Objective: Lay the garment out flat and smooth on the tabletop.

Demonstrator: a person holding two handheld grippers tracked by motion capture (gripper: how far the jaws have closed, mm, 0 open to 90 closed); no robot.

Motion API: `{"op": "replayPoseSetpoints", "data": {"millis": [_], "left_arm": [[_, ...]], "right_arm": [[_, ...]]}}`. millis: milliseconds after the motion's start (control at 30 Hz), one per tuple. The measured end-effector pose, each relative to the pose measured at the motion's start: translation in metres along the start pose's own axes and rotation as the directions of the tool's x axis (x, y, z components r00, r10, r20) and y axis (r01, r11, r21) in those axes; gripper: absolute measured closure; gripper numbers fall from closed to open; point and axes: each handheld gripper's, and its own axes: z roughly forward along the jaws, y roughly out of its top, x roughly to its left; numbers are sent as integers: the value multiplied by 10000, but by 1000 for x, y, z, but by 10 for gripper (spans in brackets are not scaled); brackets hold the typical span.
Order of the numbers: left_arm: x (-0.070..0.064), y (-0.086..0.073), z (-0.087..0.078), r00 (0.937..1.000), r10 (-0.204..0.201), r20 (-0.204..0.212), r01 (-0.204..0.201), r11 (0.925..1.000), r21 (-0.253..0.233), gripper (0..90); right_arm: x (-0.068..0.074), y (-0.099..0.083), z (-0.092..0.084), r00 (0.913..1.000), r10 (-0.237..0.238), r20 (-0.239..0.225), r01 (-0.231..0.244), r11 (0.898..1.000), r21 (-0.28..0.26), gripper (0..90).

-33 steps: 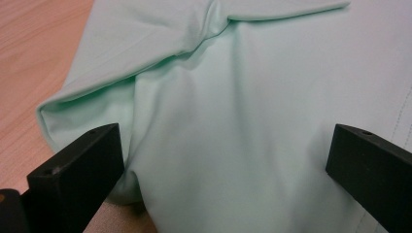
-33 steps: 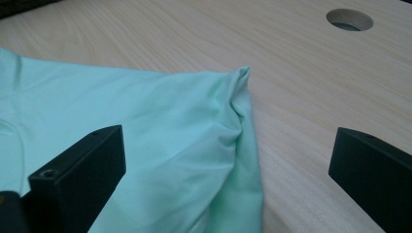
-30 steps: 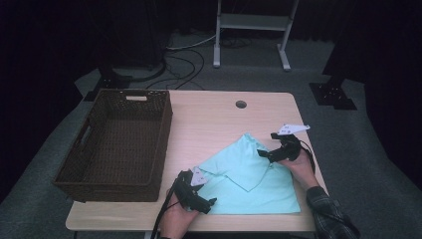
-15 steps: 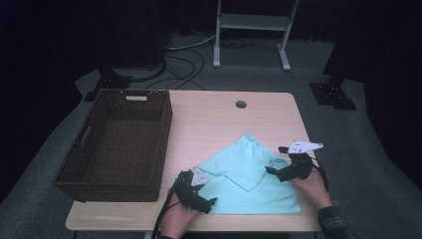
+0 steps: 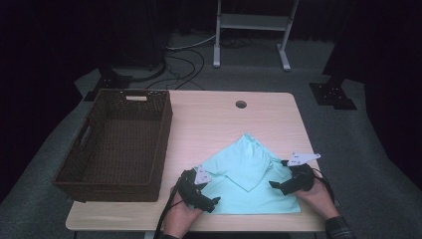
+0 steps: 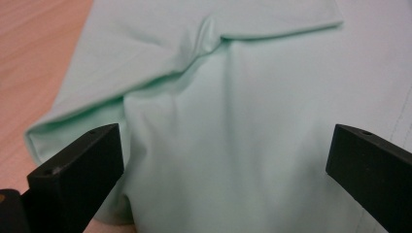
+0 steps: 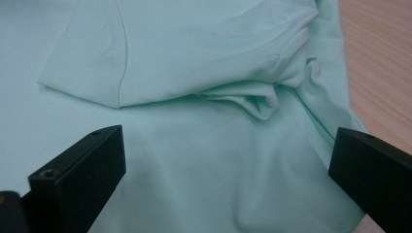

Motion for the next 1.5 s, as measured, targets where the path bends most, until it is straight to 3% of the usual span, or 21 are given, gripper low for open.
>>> {"op": "replayPoseSetpoints", "data": {"millis": [100,300,467,667,1000,1100,1500], "left_arm": [[3,5,4,10000,4,7,-4,9996,282,0],[3,7,9,9999,159,35,-162,9975,683,0],[-4,2,5,9997,231,45,-234,9978,612,0],[-22,-2,0,9991,380,189,-393,9965,731,0],[-34,-6,-6,9989,377,273,-391,9979,524,0],[-33,-2,-8,9991,88,420,-98,9996,251,0],[-31,21,-11,9981,219,568,-216,9997,-59,0]], "right_arm": [[0,0,3,9999,-93,96,89,9992,390,0],[2,-1,3,9999,-105,116,100,9992,382,0],[4,-4,-1,9999,-119,112,114,9992,384,0],[19,-16,-13,9999,-76,132,71,9992,381,0],[32,-28,-26,9995,131,301,-143,9991,393,0],[32,-28,-26,9995,129,296,-141,9991,396,0],[32,-27,-25,9994,153,326,-165,9992,366,0]]}}
